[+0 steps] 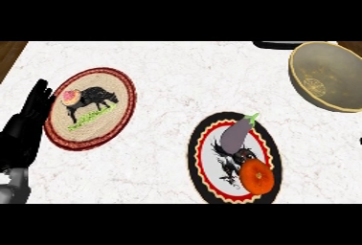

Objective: Pick the squash from the plate and place it in the bowl

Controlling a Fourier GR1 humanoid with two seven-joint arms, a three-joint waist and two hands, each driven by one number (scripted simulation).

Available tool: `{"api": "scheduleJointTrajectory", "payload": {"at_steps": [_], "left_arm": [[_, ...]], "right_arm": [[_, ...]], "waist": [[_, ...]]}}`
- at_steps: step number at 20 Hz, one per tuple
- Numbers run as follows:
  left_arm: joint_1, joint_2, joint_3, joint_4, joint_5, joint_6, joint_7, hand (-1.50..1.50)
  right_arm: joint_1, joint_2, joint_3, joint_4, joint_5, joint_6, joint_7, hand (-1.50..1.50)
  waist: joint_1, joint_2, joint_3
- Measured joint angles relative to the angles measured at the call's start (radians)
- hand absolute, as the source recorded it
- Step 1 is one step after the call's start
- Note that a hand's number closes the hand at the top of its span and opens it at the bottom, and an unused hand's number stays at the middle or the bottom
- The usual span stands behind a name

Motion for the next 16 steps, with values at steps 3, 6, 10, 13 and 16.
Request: {"api": "scheduleJointTrajectory", "payload": {"at_steps": [3, 6, 10, 13, 16], "left_arm": [[-0.028, -0.002, -0.004, 0.007, -0.004, -0.002, 0.015, 0.0], [-0.05, -0.012, -0.011, 0.029, -0.014, -0.007, 0.006, 0.0], [-0.071, -0.021, -0.011, 0.049, -0.014, -0.014, 0.004, 0.0], [-0.087, -0.024, -0.01, 0.058, -0.015, -0.016, 0.011, 0.0], [-0.097, -0.03, -0.005, 0.079, -0.017, -0.018, 0.007, 0.0]], "right_arm": [[-0.019, 0.023, 0.018, 0.013, -0.072, 0.052, 0.019, -1.5], [-0.062, 0.048, 0.022, 0.026, -0.153, 0.1, 0.037, -1.5], [-0.084, 0.069, 0.038, 0.061, -0.248, 0.159, 0.046, -1.5], [-0.098, 0.09, 0.046, 0.112, -0.313, 0.19, 0.048, -1.5], [-0.113, 0.1, 0.049, 0.158, -0.358, 0.221, 0.047, -1.5]], "waist": [[0.013, 0.003, 0.002], [0.022, 0.005, 0.002], [0.028, 0.005, 0.003], [0.031, 0.006, 0.003], [0.029, 0.005, 0.003]]}}
